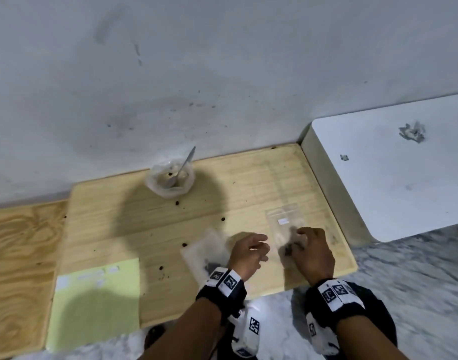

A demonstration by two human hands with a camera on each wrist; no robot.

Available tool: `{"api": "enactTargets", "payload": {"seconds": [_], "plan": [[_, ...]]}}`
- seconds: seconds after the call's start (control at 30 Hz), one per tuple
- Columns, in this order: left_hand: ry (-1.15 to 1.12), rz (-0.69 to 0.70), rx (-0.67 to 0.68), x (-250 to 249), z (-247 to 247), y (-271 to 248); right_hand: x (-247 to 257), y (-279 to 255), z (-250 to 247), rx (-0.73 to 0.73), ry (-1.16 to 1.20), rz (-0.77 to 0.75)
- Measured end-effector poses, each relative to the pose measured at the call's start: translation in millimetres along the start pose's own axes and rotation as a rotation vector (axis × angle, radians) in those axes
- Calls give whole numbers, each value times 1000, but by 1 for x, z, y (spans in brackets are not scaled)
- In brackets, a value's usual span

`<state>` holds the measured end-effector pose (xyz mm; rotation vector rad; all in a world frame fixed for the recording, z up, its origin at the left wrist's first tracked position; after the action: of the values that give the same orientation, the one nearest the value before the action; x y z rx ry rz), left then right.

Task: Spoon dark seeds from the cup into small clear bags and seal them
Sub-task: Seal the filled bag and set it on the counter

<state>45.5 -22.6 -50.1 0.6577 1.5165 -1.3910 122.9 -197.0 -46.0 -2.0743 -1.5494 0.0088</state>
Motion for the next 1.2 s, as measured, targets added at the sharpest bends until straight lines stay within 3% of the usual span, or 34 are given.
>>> {"api": "enactTargets", "payload": {"seconds": [0.07,0.13,0.2,0.27,0.43,0.6,0.87,1.03,1.2], "plan": [[110,96,-167,-9,-36,-12,29,-26,7,39,76,-116],[207,137,-349,-9,-75,-29,55,-53,28,190,131,-213],[334,100,-498,1,-108,-47,74,-74,52,321,71,-244],[418,38,-580,14,-131,-63,87,-88,72,364,-51,-257],[399,-52,-545,37,-147,-76,91,-96,92,394,-108,-192],[340,-50,-505,45,-146,-77,92,-99,89,285,-106,-229],[227,76,-612,35,-155,-91,102,-108,74,218,223,-230],[90,252,-673,4,-190,-109,148,-136,80,423,457,-252],[-114,277,-732,-19,-272,-134,216,-193,120,622,474,-339]]}}
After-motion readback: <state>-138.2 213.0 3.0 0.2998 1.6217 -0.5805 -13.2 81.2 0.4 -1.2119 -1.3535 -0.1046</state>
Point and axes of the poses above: each hand's wrist, its own y-axis towards the middle knuckle, its own z-axis out of the palm, x = y × z, the point moved 6 cm from there along y, towards the middle knuckle, and after that the axes turned 15 degrees about z, right-handed, at the moved point
